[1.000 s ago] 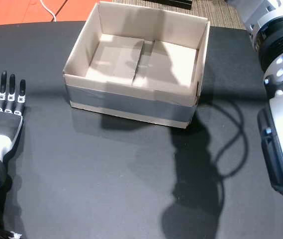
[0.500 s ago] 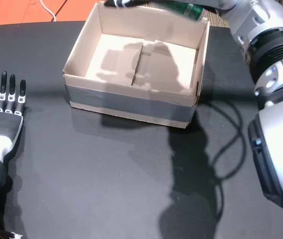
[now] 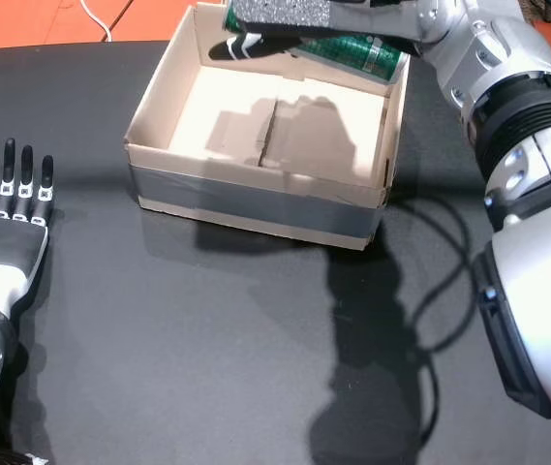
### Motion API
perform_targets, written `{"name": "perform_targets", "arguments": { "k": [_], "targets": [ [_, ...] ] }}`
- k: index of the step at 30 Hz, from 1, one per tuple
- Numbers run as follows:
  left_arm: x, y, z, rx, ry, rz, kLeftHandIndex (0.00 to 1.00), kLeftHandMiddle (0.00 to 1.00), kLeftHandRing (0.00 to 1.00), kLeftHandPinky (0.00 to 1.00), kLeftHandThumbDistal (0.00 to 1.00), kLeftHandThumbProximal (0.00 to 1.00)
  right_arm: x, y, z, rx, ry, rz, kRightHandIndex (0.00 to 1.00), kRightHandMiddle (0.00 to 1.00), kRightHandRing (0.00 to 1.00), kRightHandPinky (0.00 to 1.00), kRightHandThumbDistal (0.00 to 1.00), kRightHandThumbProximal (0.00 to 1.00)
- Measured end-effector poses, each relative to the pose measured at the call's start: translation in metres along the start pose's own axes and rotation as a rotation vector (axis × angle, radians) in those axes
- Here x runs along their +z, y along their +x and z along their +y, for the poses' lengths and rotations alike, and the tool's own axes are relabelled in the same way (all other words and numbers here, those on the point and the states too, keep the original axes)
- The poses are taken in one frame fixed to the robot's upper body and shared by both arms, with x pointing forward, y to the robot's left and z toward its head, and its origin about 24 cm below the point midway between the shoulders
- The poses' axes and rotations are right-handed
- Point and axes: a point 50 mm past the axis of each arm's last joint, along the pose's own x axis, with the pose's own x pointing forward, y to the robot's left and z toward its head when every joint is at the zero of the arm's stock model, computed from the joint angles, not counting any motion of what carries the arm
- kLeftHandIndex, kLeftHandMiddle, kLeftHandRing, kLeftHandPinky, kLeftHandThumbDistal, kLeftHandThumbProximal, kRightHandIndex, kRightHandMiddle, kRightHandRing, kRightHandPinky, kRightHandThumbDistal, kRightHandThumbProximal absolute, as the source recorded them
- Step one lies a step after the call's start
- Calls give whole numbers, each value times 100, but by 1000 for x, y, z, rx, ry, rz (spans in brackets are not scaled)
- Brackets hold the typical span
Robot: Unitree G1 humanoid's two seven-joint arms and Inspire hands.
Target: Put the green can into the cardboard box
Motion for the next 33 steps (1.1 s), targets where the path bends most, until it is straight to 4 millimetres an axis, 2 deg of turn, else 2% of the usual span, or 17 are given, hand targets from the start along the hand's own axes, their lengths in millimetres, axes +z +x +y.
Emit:
{"name": "perform_targets", "arguments": {
  "k": [2, 4, 9, 12, 14, 16, 18, 19, 21, 22, 24, 26, 28, 29, 30, 32, 33],
  "targets": [
    [0, 0, 0, 0, 0, 0, 52, 54, 64, 74, 0, 54, -1, 2, 7, 3, 12, -2, 13, 24, 23, 23, 24, 63],
    [-1, 0, 0, -1, -2, 0, 54, 57, 67, 78, 0, 55, -1, 4, 12, -12, 15, -13, 17, 27, 24, 26, 26, 61],
    [-2, 0, 0, -1, -7, 1, 53, 56, 66, 76, 0, 55, 1, 6, 21, -80, 24, -75, 21, 29, 22, 20, 26, 64],
    [-3, 0, 0, -2, -8, 2, 55, 56, 67, 77, 0, 56, 4, 7, 27, -93, 43, -108, 27, 32, 27, 29, 25, 63],
    [-3, 0, 0, -4, -9, 3, 56, 57, 68, 78, 0, 57, 5, 7, 27, -99, 64, -123, 26, 28, 26, 30, 24, 61],
    [-4, 0, 0, -5, -9, 4, 56, 57, 67, 77, 0, 57, 5, 6, 26, -105, 76, -133, 22, 22, 21, 26, 22, 54],
    [-4, 0, 0, -5, -9, 2, 55, 57, 67, 76, 1, 56, 6, 6, 25, -115, 88, -143, 22, 22, 19, 23, 22, 53],
    [-4, 0, 0, -5, -7, -1, 54, 56, 66, 75, 2, 55, 6, 6, 25, -124, 89, -148, 23, 22, 19, 23, 25, 54],
    [-4, 0, 0, -5, -6, -3, 54, 56, 66, 74, 1, 55, 7, 6, 24, -141, 92, -155, 27, 27, 25, 35, 30, 55],
    [-4, 0, 0, -4, -6, -3, 54, 56, 66, 76, 0, 55, 7, 6, 23, -146, 95, -156, 39, 39, 38, 45, 44, 58],
    [-3, 0, 0, -4, -6, -3, 54, 55, 66, 76, 0, 55, 6, 5, 23, -149, 100, -155, 61, 58, 61, 61, 48, 59],
    [-3, 0, 0, -3, -7, -3, 52, 54, 65, 75, 0, 55, 6, 5, 23, -145, 102, -150, 69, 67, 73, 70, 54, 58],
    [-3, 0, 0, -3, -7, -3, 53, 55, 64, 73, 0, 55, 5, 6, 23, -132, 103, -143, 70, 71, 78, 74, 61, 58],
    [-3, 0, 0, -2, -7, -3, 53, 56, 64, 73, 0, 55, 4, 6, 24, -126, 103, -141, 71, 74, 79, 76, 62, 60],
    [-3, 0, 0, -2, -9, -4, 53, 56, 64, 72, 0, 54, 4, 5, 24, -121, 102, -140, 72, 76, 82, 78, 66, 64],
    [-3, 0, 0, -1, -10, -4, 55, 57, 65, 74, 0, 55, 3, 5, 24, -120, 94, -139, 71, 76, 84, 79, 62, 69],
    [-3, 0, 0, -1, -11, -5, 55, 57, 65, 74, 0, 55, 3, 5, 24, -121, 71, -138, 76, 82, 84, 80, 62, 72]
  ]
}}
